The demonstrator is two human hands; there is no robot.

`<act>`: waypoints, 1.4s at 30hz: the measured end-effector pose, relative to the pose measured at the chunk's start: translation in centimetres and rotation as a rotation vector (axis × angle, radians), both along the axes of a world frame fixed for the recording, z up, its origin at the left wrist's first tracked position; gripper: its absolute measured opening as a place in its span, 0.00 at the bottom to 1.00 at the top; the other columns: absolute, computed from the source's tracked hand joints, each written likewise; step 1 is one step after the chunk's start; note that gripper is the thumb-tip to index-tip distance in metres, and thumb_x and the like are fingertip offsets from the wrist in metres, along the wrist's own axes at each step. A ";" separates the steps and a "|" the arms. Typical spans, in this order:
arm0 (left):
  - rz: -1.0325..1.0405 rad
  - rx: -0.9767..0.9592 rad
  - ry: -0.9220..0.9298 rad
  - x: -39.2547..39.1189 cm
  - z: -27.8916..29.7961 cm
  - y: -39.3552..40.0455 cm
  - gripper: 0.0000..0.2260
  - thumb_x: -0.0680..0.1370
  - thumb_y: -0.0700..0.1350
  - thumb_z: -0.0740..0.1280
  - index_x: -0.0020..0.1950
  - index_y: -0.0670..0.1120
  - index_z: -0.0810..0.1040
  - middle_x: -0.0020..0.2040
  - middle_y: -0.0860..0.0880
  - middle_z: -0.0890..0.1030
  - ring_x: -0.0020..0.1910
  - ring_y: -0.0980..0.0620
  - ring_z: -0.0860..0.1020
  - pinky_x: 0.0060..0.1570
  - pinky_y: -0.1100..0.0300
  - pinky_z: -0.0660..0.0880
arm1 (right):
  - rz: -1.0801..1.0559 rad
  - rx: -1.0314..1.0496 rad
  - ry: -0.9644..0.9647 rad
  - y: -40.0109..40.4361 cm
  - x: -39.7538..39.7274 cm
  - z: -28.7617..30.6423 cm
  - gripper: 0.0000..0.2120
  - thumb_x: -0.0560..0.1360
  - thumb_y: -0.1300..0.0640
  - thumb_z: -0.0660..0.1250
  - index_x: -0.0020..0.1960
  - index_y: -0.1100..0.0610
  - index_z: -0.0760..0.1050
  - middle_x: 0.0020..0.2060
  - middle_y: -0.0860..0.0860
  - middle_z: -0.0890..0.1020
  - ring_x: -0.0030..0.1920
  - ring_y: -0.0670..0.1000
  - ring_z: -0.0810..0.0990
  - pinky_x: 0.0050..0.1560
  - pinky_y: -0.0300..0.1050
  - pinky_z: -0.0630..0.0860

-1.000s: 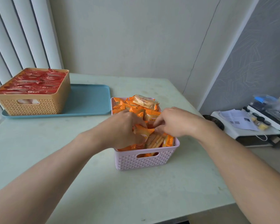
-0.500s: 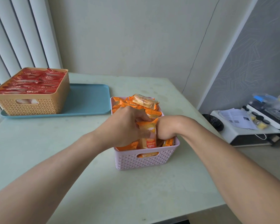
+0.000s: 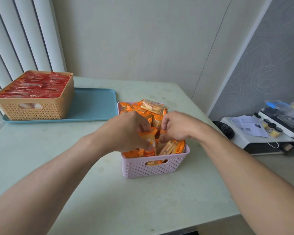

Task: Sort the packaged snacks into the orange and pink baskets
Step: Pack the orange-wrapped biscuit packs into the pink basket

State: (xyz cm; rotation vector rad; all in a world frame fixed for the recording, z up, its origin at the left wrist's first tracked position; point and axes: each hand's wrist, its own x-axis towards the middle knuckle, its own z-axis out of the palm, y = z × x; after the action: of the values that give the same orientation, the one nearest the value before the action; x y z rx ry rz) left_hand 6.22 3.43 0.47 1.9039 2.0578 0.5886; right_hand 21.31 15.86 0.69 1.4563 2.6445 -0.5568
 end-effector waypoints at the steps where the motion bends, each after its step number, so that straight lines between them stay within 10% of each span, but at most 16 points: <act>1: -0.001 -0.007 -0.017 -0.1 0.1 0.0 0.19 0.67 0.57 0.80 0.56 0.57 0.83 0.47 0.59 0.80 0.44 0.60 0.79 0.44 0.59 0.80 | -0.029 0.035 0.065 0.2 0.3 0.3 0.16 0.66 0.51 0.82 0.44 0.50 0.76 0.42 0.48 0.86 0.35 0.50 0.82 0.41 0.45 0.79; 5: 0.014 0.010 0.050 0.2 0.0 -0.1 0.17 0.68 0.54 0.78 0.56 0.58 0.83 0.49 0.58 0.79 0.47 0.55 0.77 0.44 0.61 0.76 | -0.054 0.279 0.255 1.0 0.8 1.2 0.18 0.63 0.51 0.84 0.41 0.47 0.74 0.45 0.42 0.83 0.51 0.50 0.81 0.58 0.50 0.76; 14: -0.087 -0.002 0.406 1.0 -2.5 0.7 0.14 0.72 0.61 0.67 0.44 0.53 0.85 0.40 0.53 0.80 0.47 0.47 0.74 0.51 0.55 0.70 | 0.099 0.264 0.537 0.5 3.1 2.3 0.19 0.64 0.61 0.83 0.43 0.44 0.77 0.45 0.43 0.83 0.50 0.48 0.82 0.55 0.51 0.78; 21: 0.011 0.036 -0.651 -1.4 1.3 0.3 0.28 0.72 0.72 0.60 0.52 0.51 0.85 0.44 0.53 0.87 0.44 0.49 0.81 0.45 0.56 0.74 | 0.338 0.455 1.032 -2.7 3.9 3.4 0.18 0.66 0.65 0.82 0.45 0.48 0.79 0.42 0.47 0.81 0.47 0.51 0.82 0.53 0.50 0.79; 25: -0.037 0.157 -1.139 -0.8 1.5 0.5 0.12 0.82 0.51 0.65 0.48 0.43 0.80 0.40 0.47 0.84 0.39 0.47 0.80 0.42 0.54 0.70 | 0.598 0.611 0.887 -4.2 2.9 1.5 0.10 0.67 0.62 0.82 0.43 0.56 0.83 0.43 0.50 0.81 0.50 0.56 0.80 0.51 0.51 0.76; 31: -0.077 0.345 -0.878 -1.4 1.0 0.7 0.04 0.81 0.41 0.67 0.52 0.45 0.82 0.43 0.48 0.85 0.39 0.52 0.81 0.43 0.60 0.75 | 0.376 0.382 1.081 -3.7 2.9 1.9 0.14 0.71 0.50 0.77 0.54 0.47 0.79 0.50 0.47 0.83 0.50 0.48 0.82 0.52 0.43 0.78; 34: -0.196 0.283 -0.742 -0.9 0.5 0.8 0.08 0.81 0.46 0.69 0.59 0.49 0.83 0.50 0.49 0.87 0.50 0.47 0.85 0.53 0.55 0.81 | 0.294 0.232 0.875 -3.0 2.8 3.5 0.22 0.72 0.46 0.76 0.64 0.39 0.75 0.55 0.40 0.82 0.51 0.44 0.81 0.48 0.37 0.77; 37: -0.195 0.294 -0.547 -0.8 -0.2 1.2 0.05 0.77 0.50 0.73 0.51 0.60 0.84 0.43 0.58 0.86 0.43 0.59 0.82 0.45 0.70 0.75 | 0.303 0.125 0.727 -1.7 3.0 4.0 0.13 0.73 0.56 0.78 0.54 0.42 0.81 0.44 0.37 0.84 0.39 0.41 0.81 0.44 0.38 0.77; 42: -0.054 0.154 -0.261 -1.1 -1.2 1.5 0.30 0.71 0.58 0.76 0.72 0.57 0.73 0.65 0.60 0.76 0.61 0.63 0.72 0.56 0.71 0.68 | 0.063 0.181 0.735 0.8 3.3 2.1 0.15 0.68 0.58 0.81 0.46 0.45 0.79 0.46 0.45 0.85 0.42 0.51 0.84 0.51 0.57 0.82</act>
State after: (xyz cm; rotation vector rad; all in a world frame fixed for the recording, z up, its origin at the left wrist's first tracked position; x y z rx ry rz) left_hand 5.11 4.89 -0.72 1.8431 1.8385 0.9518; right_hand 24.66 16.63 2.79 1.3985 3.3504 -1.0381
